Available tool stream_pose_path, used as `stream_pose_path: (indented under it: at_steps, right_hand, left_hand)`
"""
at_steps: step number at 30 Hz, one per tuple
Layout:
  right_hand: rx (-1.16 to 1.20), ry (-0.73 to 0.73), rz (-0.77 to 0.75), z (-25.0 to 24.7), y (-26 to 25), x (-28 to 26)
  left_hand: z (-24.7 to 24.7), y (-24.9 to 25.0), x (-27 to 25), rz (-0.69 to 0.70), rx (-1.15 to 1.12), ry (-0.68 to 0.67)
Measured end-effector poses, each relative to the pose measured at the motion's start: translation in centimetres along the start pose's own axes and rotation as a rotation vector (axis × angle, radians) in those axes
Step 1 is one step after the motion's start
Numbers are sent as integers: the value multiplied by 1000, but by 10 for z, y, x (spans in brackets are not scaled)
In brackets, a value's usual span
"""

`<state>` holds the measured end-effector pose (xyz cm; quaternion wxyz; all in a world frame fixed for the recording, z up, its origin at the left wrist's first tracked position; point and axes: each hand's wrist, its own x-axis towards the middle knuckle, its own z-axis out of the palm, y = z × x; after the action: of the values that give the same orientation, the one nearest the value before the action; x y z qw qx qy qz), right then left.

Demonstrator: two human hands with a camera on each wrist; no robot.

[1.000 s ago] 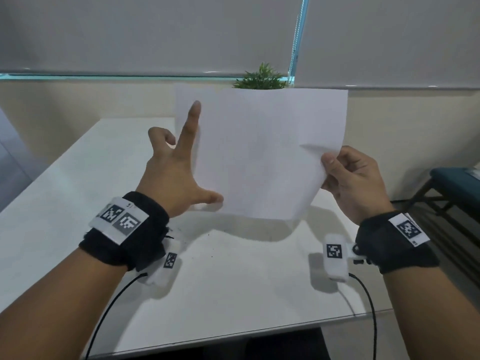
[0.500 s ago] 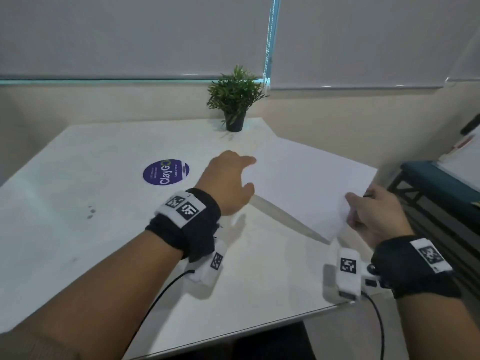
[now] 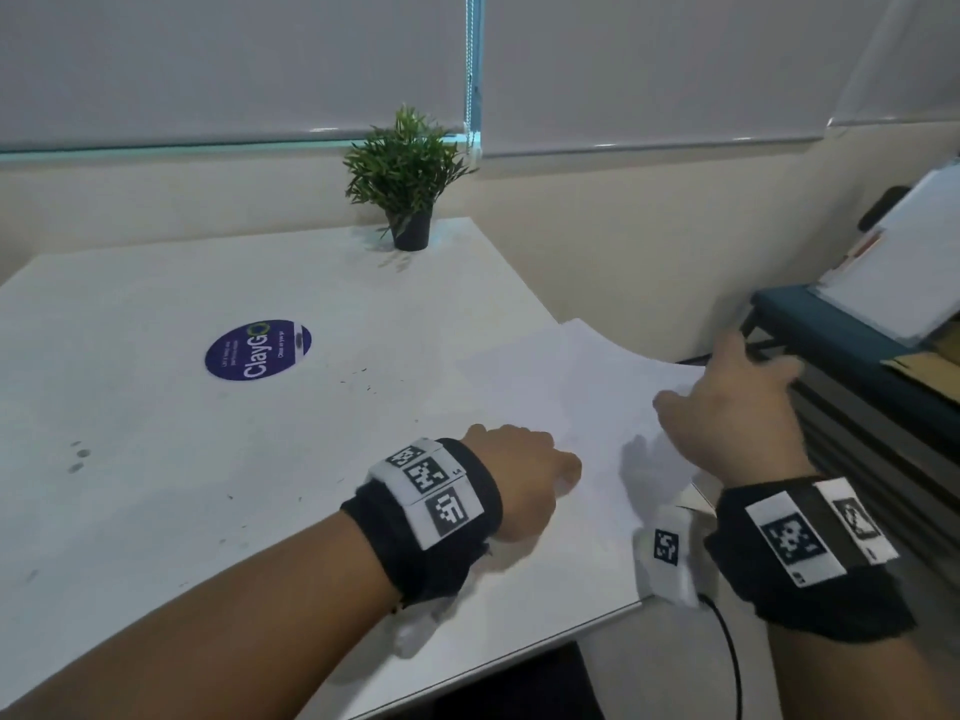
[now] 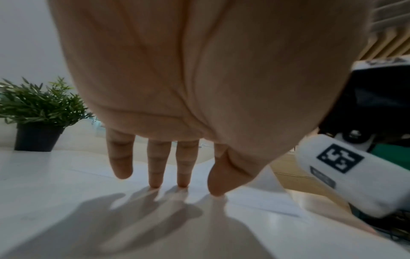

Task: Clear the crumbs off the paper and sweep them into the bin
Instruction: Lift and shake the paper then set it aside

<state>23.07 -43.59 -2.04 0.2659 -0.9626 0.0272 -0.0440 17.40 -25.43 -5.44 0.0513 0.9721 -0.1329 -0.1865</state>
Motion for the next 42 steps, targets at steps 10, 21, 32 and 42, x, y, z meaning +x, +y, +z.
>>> stream_pose_path:
  at_steps: [10,21,32,42]
  right_hand:
    - [-168,-664,-379,26,-26,17]
    - [-464,-530,-440,25,-42,64]
    - [-327,-734,-466,50,-73,36]
    - [-327,-653,-453,50,-72,40]
  left_hand:
    - [-12,-2,0,19,-23,-5]
    - [10,-5,1,30,-55,44]
    - [16,-11,-3,19,-69,-48]
    - [19,-10,-4,36,-90,-49]
